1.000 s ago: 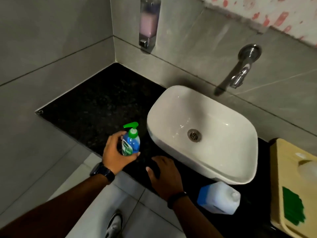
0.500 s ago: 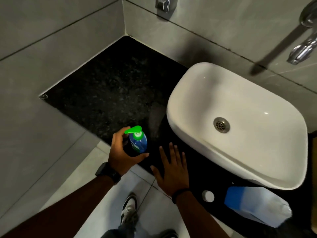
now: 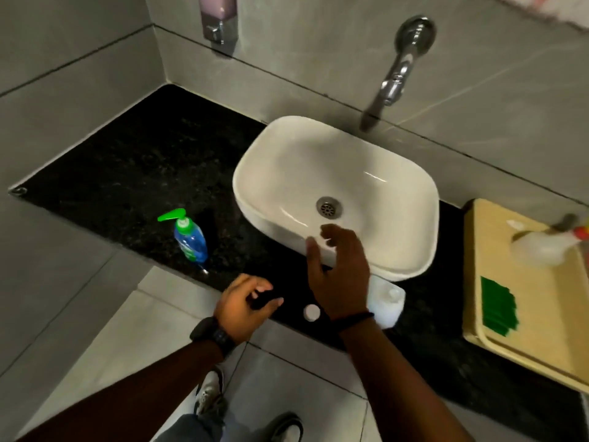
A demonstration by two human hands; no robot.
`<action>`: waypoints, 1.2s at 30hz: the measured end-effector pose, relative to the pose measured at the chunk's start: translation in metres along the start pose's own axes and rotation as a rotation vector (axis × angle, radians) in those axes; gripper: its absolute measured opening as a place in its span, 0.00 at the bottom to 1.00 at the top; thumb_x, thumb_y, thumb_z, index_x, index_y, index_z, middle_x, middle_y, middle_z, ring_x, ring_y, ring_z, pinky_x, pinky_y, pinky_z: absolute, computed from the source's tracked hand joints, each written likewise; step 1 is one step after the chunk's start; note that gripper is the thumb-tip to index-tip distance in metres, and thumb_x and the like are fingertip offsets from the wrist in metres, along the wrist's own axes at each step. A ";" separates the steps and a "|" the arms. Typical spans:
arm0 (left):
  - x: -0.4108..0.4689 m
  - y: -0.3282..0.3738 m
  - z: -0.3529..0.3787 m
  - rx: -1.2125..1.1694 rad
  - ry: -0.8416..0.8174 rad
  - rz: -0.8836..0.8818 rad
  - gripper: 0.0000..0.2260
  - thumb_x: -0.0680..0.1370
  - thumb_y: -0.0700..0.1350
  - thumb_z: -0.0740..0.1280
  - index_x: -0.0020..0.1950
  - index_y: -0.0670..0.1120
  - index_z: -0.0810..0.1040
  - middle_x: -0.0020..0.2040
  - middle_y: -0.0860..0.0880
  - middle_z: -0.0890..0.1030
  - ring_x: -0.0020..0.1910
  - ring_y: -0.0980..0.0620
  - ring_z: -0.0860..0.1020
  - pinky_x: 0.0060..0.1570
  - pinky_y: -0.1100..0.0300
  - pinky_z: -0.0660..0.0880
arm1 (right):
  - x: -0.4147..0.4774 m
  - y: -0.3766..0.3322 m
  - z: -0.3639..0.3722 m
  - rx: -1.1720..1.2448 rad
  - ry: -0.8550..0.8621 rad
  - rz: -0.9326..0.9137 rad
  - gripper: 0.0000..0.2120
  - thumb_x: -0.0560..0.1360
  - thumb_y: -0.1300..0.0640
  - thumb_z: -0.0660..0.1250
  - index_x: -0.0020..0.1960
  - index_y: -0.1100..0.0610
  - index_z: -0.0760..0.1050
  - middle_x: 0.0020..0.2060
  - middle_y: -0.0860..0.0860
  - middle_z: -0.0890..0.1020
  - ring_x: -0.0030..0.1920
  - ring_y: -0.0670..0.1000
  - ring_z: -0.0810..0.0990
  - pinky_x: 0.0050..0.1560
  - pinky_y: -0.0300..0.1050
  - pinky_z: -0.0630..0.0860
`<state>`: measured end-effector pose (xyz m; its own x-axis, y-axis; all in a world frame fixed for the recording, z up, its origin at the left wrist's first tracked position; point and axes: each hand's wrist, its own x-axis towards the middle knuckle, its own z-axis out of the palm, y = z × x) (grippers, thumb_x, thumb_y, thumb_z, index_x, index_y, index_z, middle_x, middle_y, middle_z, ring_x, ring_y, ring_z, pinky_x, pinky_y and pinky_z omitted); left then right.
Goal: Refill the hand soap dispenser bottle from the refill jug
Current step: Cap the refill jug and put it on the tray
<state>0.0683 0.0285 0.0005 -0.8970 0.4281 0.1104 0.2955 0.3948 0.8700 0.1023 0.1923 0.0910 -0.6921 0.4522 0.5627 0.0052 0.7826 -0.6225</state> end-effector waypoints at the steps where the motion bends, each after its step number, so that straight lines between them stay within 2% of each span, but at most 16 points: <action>1: 0.001 0.007 0.012 0.033 -0.082 0.007 0.13 0.64 0.44 0.79 0.44 0.43 0.82 0.42 0.47 0.79 0.38 0.54 0.76 0.41 0.77 0.67 | 0.003 0.006 -0.021 0.009 0.078 0.026 0.11 0.74 0.50 0.65 0.52 0.56 0.74 0.43 0.52 0.80 0.43 0.51 0.78 0.45 0.43 0.75; 2: 0.001 0.013 0.024 0.066 -0.157 0.006 0.15 0.64 0.45 0.79 0.47 0.43 0.82 0.45 0.46 0.79 0.40 0.52 0.77 0.42 0.77 0.67 | 0.004 0.014 -0.042 0.008 0.140 0.067 0.11 0.74 0.50 0.65 0.51 0.56 0.74 0.42 0.51 0.79 0.42 0.49 0.78 0.43 0.42 0.75; 4: 0.002 0.020 0.045 0.139 -0.278 -0.020 0.21 0.63 0.48 0.79 0.53 0.45 0.82 0.51 0.45 0.79 0.48 0.48 0.79 0.47 0.70 0.69 | -0.003 0.034 -0.079 0.001 0.206 0.171 0.10 0.73 0.49 0.66 0.51 0.54 0.74 0.42 0.49 0.79 0.40 0.46 0.78 0.41 0.43 0.76; 6: 0.002 0.025 0.063 0.209 -0.340 -0.042 0.27 0.61 0.49 0.80 0.58 0.46 0.80 0.56 0.45 0.78 0.54 0.46 0.78 0.51 0.65 0.71 | -0.019 0.058 -0.108 -0.018 0.166 0.262 0.13 0.71 0.49 0.69 0.52 0.54 0.73 0.43 0.50 0.79 0.41 0.48 0.78 0.41 0.49 0.78; 9: 0.001 0.027 0.082 0.281 -0.372 -0.064 0.30 0.59 0.48 0.81 0.60 0.48 0.79 0.59 0.44 0.77 0.56 0.44 0.77 0.54 0.58 0.75 | -0.050 0.093 -0.127 -0.001 -0.129 0.412 0.30 0.64 0.47 0.75 0.61 0.55 0.70 0.54 0.54 0.77 0.52 0.51 0.78 0.53 0.53 0.78; 11: 0.001 0.026 0.090 0.300 -0.370 -0.081 0.30 0.59 0.47 0.81 0.60 0.49 0.79 0.59 0.45 0.76 0.56 0.44 0.77 0.54 0.61 0.73 | -0.064 0.109 -0.129 0.068 -0.330 0.455 0.40 0.58 0.43 0.78 0.65 0.53 0.66 0.59 0.51 0.75 0.58 0.49 0.75 0.57 0.49 0.76; 13: 0.002 0.024 0.097 0.327 -0.360 -0.090 0.27 0.60 0.46 0.80 0.58 0.49 0.80 0.60 0.47 0.76 0.56 0.45 0.77 0.52 0.66 0.69 | -0.071 0.120 -0.124 0.168 -0.445 0.489 0.44 0.55 0.42 0.79 0.66 0.48 0.64 0.61 0.48 0.74 0.61 0.44 0.74 0.60 0.42 0.74; 15: 0.004 0.024 0.101 0.377 -0.363 -0.084 0.24 0.61 0.47 0.79 0.56 0.50 0.81 0.60 0.47 0.77 0.56 0.46 0.78 0.51 0.66 0.68 | -0.074 0.129 -0.115 0.206 -0.492 0.506 0.41 0.56 0.46 0.81 0.64 0.41 0.64 0.60 0.43 0.75 0.60 0.36 0.73 0.57 0.30 0.71; 17: 0.006 0.023 0.105 0.429 -0.388 -0.071 0.20 0.63 0.48 0.78 0.55 0.50 0.82 0.60 0.47 0.78 0.56 0.45 0.78 0.52 0.63 0.71 | -0.076 0.136 -0.107 0.190 -0.489 0.509 0.36 0.58 0.51 0.80 0.59 0.36 0.66 0.56 0.36 0.74 0.56 0.29 0.72 0.51 0.22 0.68; 19: 0.008 0.021 0.107 0.451 -0.406 -0.071 0.18 0.66 0.48 0.77 0.55 0.50 0.82 0.59 0.47 0.78 0.56 0.46 0.77 0.54 0.62 0.71 | -0.078 0.139 -0.102 0.178 -0.468 0.514 0.34 0.59 0.52 0.79 0.57 0.35 0.66 0.54 0.32 0.73 0.54 0.26 0.71 0.48 0.19 0.67; 22: 0.007 0.018 0.107 0.470 -0.406 -0.032 0.16 0.69 0.47 0.74 0.56 0.50 0.81 0.59 0.47 0.79 0.56 0.46 0.78 0.53 0.63 0.70 | -0.079 0.137 -0.100 0.186 -0.441 0.516 0.32 0.58 0.50 0.79 0.55 0.34 0.67 0.52 0.31 0.73 0.53 0.26 0.71 0.47 0.19 0.67; 25: 0.008 0.034 0.102 0.341 -0.340 0.005 0.13 0.69 0.44 0.74 0.53 0.48 0.83 0.54 0.45 0.81 0.49 0.47 0.80 0.49 0.66 0.71 | -0.078 0.131 -0.103 0.201 -0.398 0.474 0.30 0.58 0.48 0.78 0.55 0.35 0.69 0.53 0.35 0.76 0.55 0.32 0.74 0.49 0.22 0.70; 28: 0.019 0.076 0.084 0.041 -0.213 0.028 0.12 0.69 0.40 0.74 0.52 0.46 0.83 0.48 0.47 0.80 0.39 0.62 0.77 0.43 0.75 0.70 | -0.068 0.117 -0.112 0.214 -0.342 0.403 0.31 0.59 0.49 0.79 0.57 0.37 0.69 0.53 0.36 0.77 0.55 0.36 0.75 0.51 0.26 0.72; 30: 0.032 0.116 0.065 -0.101 -0.100 0.089 0.11 0.70 0.39 0.73 0.50 0.51 0.81 0.45 0.52 0.79 0.39 0.65 0.76 0.40 0.77 0.70 | -0.054 0.104 -0.121 0.212 -0.292 0.374 0.30 0.59 0.46 0.79 0.56 0.38 0.69 0.52 0.37 0.78 0.53 0.38 0.77 0.50 0.32 0.75; 33: 0.058 0.182 0.033 -0.197 -0.009 0.171 0.12 0.72 0.43 0.72 0.48 0.59 0.78 0.45 0.55 0.79 0.38 0.62 0.77 0.39 0.73 0.72 | -0.026 0.081 -0.134 0.172 -0.236 0.339 0.29 0.58 0.43 0.78 0.56 0.44 0.70 0.50 0.42 0.78 0.51 0.43 0.79 0.47 0.45 0.81; 36: 0.080 0.235 0.007 -0.201 -0.026 0.294 0.08 0.72 0.44 0.72 0.50 0.52 0.80 0.46 0.53 0.80 0.39 0.57 0.77 0.40 0.68 0.74 | 0.002 0.056 -0.143 0.142 -0.191 0.285 0.30 0.58 0.37 0.75 0.55 0.45 0.69 0.49 0.39 0.77 0.51 0.42 0.78 0.45 0.45 0.82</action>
<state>0.0683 0.1616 0.2101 -0.7738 0.5209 0.3604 0.4672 0.0853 0.8800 0.2043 0.2983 0.1354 -0.7997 0.5449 0.2521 0.1262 0.5631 -0.8167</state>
